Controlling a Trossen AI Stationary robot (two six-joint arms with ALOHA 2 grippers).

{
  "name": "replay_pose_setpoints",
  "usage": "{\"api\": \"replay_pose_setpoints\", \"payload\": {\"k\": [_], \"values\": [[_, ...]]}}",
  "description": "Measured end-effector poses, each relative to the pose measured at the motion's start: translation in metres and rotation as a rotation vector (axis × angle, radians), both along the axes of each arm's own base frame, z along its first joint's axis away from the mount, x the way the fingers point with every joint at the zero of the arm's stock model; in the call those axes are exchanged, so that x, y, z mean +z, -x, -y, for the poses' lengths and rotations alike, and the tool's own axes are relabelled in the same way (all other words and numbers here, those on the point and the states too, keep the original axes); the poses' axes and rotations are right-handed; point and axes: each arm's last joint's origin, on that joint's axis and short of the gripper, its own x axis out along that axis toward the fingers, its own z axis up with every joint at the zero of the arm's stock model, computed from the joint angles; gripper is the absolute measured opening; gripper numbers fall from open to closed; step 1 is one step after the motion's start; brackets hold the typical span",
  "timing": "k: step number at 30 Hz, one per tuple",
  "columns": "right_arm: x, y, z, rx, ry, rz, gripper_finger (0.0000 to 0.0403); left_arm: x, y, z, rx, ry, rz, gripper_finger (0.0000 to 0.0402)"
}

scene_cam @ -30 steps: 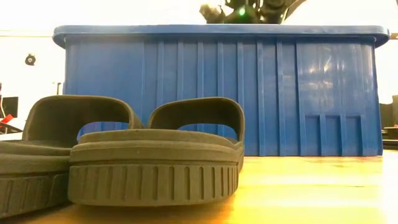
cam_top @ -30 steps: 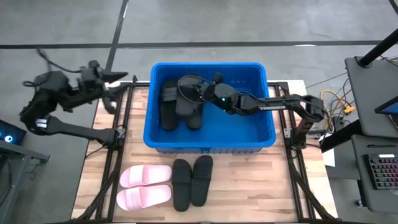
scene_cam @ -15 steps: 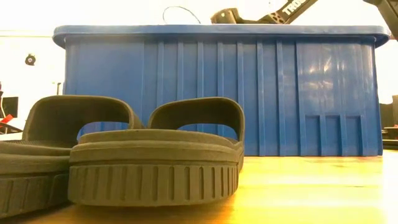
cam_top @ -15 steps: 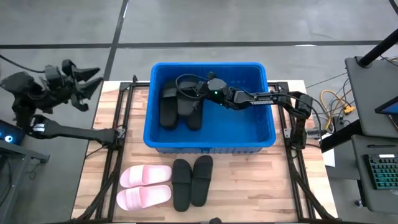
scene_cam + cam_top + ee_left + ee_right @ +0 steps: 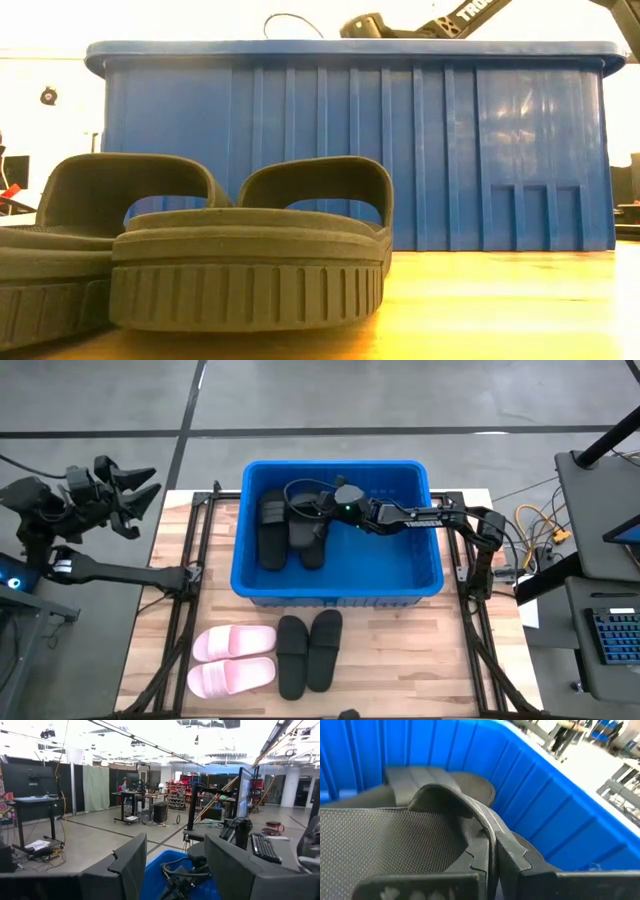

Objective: Pick and place slides into bin
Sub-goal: Put the black slide into the blue organizer bin

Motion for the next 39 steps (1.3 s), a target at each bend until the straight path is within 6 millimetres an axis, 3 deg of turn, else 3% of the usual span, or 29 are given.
{"api": "replay_pose_setpoints", "payload": {"k": [20, 26, 30, 39], "values": [[-0.03, 0.014, 0.001, -0.001, -0.168, -0.016, 0.0013, -0.001, -0.004, 0.0, 0.01, -0.009, -0.021, 0.0184], [-0.03, 0.014, 0.002, 0.0, -0.159, 0.005, 0.0017, -0.001, -0.005, 0.0, 0.01, -0.009, -0.025, 0.0184], [-0.024, 0.011, 0.003, -0.001, -0.143, 0.02, 0.0049, -0.001, -0.005, 0.0, 0.01, -0.009, -0.025, 0.0184], [-0.025, 0.012, 0.003, -0.017, -0.186, 0.008, 0.017, -0.001, -0.005, 0.0, 0.009, -0.009, -0.027, 0.0184]]}}
